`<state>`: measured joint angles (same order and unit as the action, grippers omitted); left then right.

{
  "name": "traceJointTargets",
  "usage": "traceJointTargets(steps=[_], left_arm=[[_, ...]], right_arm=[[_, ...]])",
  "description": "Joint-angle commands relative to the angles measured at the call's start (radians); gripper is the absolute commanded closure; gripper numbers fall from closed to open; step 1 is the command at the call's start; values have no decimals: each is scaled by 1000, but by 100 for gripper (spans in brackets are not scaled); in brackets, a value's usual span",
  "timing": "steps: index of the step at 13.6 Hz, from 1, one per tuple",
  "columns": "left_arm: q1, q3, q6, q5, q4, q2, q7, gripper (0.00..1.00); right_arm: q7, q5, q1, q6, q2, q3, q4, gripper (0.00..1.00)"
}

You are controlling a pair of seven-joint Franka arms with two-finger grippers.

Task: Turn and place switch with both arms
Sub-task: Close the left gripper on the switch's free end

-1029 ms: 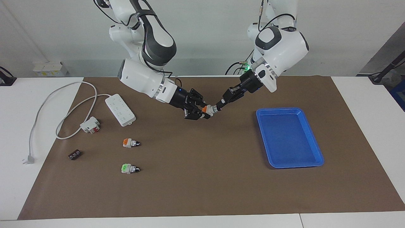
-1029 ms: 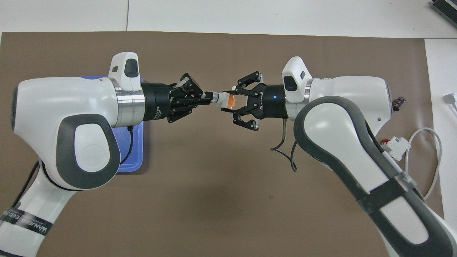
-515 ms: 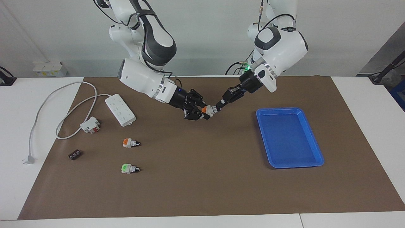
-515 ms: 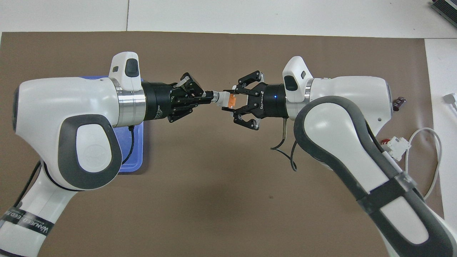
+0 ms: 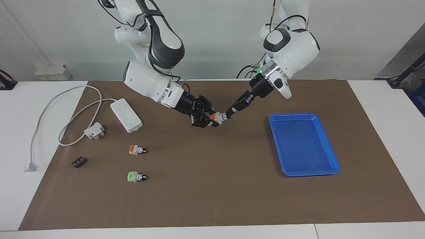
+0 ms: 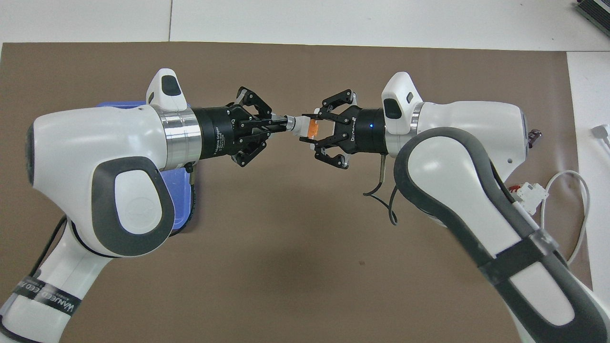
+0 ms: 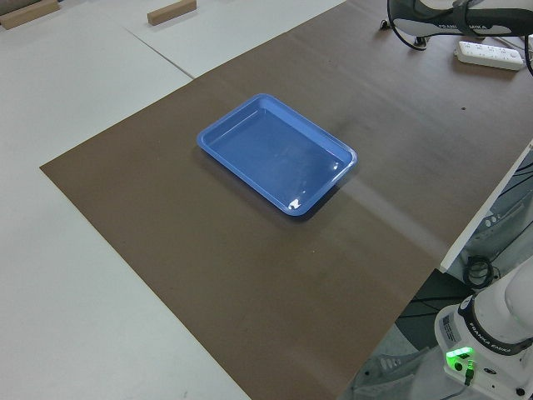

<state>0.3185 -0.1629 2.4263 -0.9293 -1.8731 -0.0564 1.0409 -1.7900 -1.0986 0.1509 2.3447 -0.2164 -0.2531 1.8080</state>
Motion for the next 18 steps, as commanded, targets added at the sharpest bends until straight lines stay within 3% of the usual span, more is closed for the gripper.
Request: traceJointTargets(steps=[1,8,18], left_arm=[[19,10,86,-8,26,-19,206,100],[24,13,85,66,14,-6,614,100],[24,13,89,280,31,-10,1089,100]], right_arm=[[-34,-35,-1,-8,35,-8,51,100],[-34,-35,-1,-10,38,-9,54,100],[-25,-35,-1,-16,40,-8,59,100]])
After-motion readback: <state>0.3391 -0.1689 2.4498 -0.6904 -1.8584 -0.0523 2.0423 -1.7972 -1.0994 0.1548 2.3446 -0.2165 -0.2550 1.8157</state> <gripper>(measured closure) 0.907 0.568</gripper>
